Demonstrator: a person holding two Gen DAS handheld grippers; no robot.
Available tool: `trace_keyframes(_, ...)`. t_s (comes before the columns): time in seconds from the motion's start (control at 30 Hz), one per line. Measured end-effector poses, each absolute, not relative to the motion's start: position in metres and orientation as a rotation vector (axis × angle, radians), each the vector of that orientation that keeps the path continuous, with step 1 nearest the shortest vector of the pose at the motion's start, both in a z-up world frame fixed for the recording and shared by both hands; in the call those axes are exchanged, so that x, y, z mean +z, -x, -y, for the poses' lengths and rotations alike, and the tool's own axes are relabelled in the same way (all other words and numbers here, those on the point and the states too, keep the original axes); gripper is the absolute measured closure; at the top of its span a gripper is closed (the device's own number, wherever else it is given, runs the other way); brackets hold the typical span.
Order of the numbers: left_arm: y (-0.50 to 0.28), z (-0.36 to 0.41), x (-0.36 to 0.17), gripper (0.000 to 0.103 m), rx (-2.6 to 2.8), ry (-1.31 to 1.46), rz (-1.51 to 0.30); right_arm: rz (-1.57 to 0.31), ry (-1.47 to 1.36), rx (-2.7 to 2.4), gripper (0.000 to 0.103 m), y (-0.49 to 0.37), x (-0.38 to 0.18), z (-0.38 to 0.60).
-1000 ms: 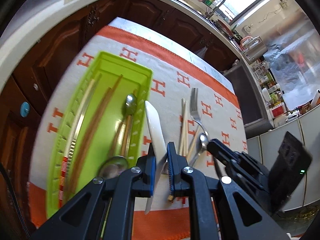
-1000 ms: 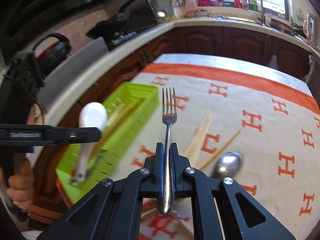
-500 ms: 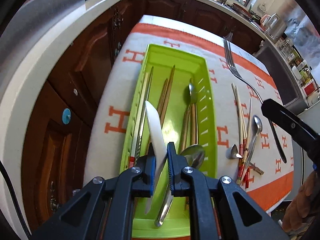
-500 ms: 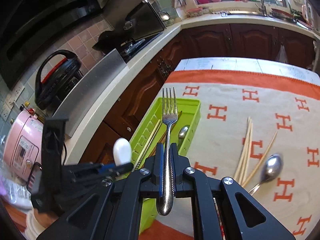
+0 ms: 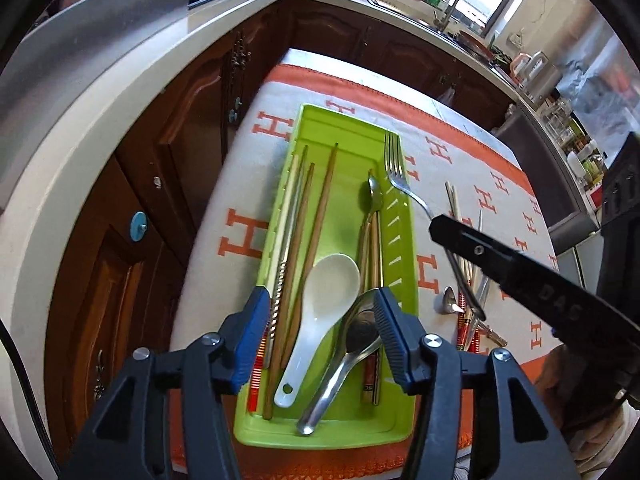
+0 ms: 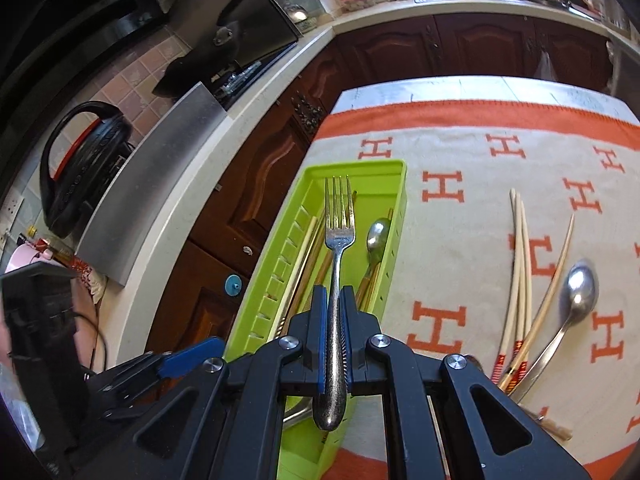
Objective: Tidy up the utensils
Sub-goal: 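Carry the fork and ceramic spoon into the green tray and open both grippers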
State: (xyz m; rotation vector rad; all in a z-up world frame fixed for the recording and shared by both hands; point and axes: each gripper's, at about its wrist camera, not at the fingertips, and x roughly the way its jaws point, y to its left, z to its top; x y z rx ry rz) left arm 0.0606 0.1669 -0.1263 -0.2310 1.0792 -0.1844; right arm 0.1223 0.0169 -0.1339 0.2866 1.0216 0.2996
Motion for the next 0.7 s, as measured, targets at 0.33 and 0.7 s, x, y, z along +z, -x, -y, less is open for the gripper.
trace_keyframes(0.33, -0.047, -0.18, -0.11, 0.046, -0.076, 0.2, -1.029, -1.111, -0.261, 0.254, 0.096, -0.135, -0.171, -0.039)
trace_keyframes(0.7, -0.043, -0.182, -0.104, 0.035, -0.054, 0.203, -1.005, -1.099, -0.273, 0.27, 0.096, -0.126, -0.16, -0.026)
